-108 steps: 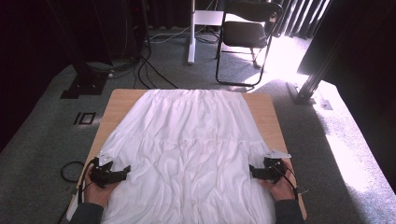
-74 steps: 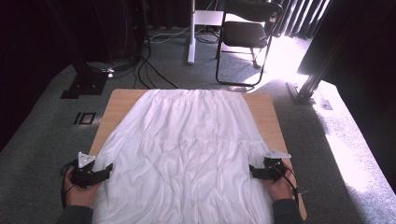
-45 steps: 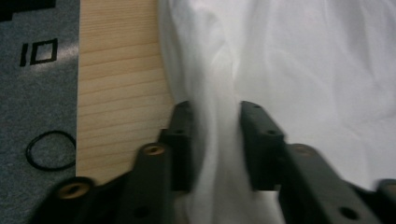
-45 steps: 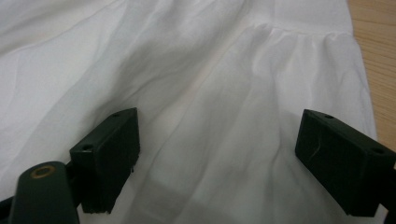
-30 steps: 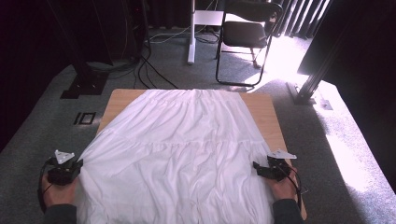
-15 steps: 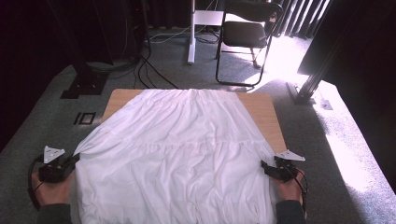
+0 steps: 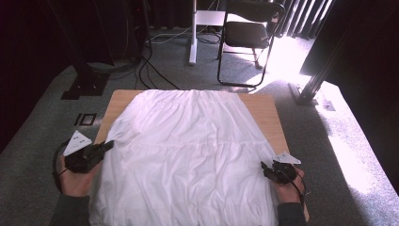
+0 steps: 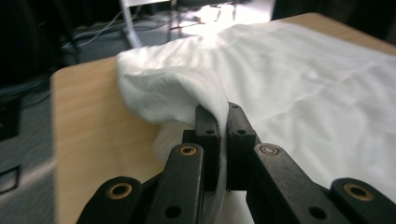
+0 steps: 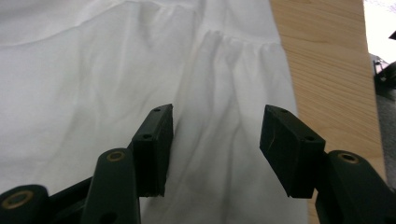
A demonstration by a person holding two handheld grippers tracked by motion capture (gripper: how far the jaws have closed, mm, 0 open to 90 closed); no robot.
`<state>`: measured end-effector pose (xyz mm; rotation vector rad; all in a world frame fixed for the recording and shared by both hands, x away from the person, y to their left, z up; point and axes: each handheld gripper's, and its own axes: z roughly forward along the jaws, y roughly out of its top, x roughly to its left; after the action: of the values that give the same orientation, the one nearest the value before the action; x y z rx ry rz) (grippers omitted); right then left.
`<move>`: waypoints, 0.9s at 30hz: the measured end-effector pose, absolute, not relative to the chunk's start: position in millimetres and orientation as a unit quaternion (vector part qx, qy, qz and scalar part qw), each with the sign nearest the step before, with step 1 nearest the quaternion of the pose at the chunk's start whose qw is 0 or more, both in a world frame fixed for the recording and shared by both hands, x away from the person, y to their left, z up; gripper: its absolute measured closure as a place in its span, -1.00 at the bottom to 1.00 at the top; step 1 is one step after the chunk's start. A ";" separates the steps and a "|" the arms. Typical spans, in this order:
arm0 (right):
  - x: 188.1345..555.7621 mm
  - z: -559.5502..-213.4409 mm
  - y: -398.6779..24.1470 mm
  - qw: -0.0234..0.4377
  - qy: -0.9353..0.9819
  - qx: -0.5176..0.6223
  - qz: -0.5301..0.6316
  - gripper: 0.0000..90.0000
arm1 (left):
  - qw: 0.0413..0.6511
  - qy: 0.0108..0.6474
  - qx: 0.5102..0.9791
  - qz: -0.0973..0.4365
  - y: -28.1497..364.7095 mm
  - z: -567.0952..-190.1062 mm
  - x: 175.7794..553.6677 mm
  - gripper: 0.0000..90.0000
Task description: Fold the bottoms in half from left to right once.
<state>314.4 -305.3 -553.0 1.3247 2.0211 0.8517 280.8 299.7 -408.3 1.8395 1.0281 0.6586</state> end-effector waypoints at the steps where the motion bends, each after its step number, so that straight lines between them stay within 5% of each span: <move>1: 315.0 -554.0 -304.7 0.284 0.757 0.495 0.317 -0.03 | 0.455 0.406 0.748 0.261 292.0 -406.0 282.7 0.94; 14: 316.9 -564.2 -314.6 0.241 0.745 0.521 0.340 -0.04 | 0.524 0.246 0.797 0.172 146.8 -373.4 320.2 0.95; 18: 316.6 -565.3 -316.3 0.237 0.742 0.523 0.346 -0.04 | 0.571 0.161 0.801 0.077 66.5 -365.9 320.7 0.95; 22: 316.0 -565.8 -316.3 0.239 0.741 0.523 0.348 -0.04 | 0.512 0.141 0.846 0.043 -2.9 -399.5 328.3 0.94; 27: 313.2 -559.8 -310.4 0.270 0.744 0.524 0.314 -0.01 | 0.467 0.146 0.872 0.007 -40.9 -451.1 338.6 0.91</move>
<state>313.2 -310.4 -559.8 1.4121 2.0053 0.8447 338.6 -40.9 -451.1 2.1391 0.3577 0.0170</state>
